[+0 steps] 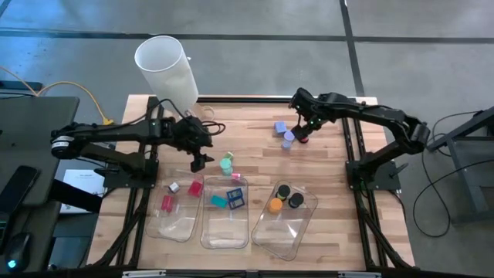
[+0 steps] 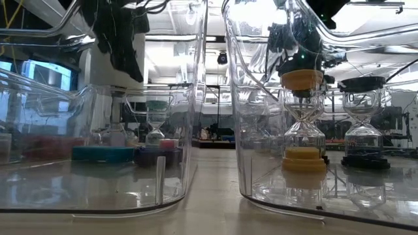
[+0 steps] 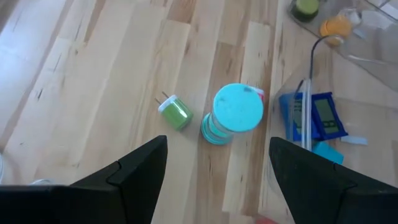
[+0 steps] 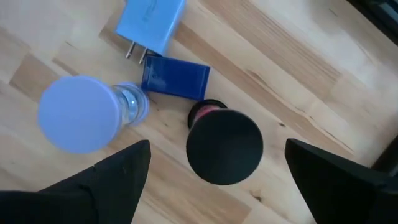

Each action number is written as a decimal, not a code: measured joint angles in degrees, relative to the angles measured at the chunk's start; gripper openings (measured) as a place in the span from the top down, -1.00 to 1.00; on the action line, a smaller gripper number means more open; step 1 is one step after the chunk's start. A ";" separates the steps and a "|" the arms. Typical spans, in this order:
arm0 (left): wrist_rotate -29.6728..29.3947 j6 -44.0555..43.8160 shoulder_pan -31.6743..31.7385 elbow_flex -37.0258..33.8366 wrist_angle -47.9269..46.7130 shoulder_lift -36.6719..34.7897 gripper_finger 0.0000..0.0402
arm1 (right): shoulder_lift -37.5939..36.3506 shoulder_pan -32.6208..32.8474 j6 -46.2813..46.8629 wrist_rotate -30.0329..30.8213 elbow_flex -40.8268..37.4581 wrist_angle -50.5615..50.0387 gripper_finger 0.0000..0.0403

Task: Pick & Place Office items
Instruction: Put the red hourglass into the right bin

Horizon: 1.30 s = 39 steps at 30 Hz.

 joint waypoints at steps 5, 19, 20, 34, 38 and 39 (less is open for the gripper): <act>-0.02 -0.12 0.00 -2.38 3.79 0.00 -0.37 | 0.00 0.02 -0.13 0.16 -2.30 3.06 -0.80; -0.02 -0.22 -0.02 -2.61 6.17 0.00 -0.37 | -0.02 0.02 -0.13 0.20 -7.64 9.54 -0.80; -0.02 -0.22 -0.02 -2.61 6.15 0.00 -0.37 | -0.02 0.02 -0.13 0.16 -7.96 9.88 -0.79; -0.02 -0.22 -0.09 -2.61 6.08 0.00 -0.37 | -0.02 0.02 -1.44 0.19 -11.52 14.56 -0.26; -0.02 -0.22 -0.09 -2.61 6.06 0.02 -0.37 | -0.02 0.02 -1.91 0.21 -11.54 14.70 -0.02; -0.02 -0.22 -0.09 -2.61 6.08 0.02 -0.37 | -0.02 0.02 -2.28 0.23 -11.55 14.76 0.03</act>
